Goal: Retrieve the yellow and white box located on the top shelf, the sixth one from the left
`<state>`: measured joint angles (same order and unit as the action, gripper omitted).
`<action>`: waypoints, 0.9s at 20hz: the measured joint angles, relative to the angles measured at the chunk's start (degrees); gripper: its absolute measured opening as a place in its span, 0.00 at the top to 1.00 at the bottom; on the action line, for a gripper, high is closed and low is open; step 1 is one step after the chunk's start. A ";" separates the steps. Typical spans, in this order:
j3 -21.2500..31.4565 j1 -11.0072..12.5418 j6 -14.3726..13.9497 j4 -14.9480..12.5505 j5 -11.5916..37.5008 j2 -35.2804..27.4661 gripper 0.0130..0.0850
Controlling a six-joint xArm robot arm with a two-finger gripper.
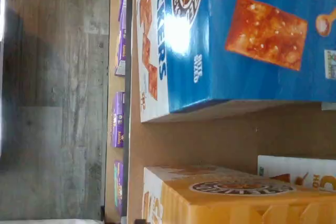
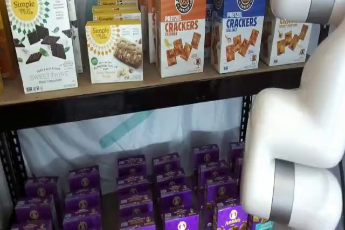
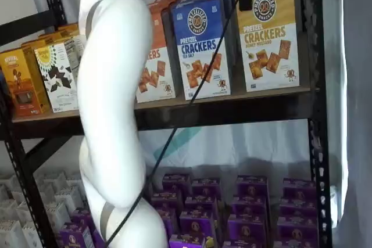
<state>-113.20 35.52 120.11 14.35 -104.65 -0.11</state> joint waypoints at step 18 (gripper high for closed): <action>1.11 0.44 0.82 -0.64 0.24 -0.03 0.00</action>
<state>-112.09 35.96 120.93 13.71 -104.41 -0.14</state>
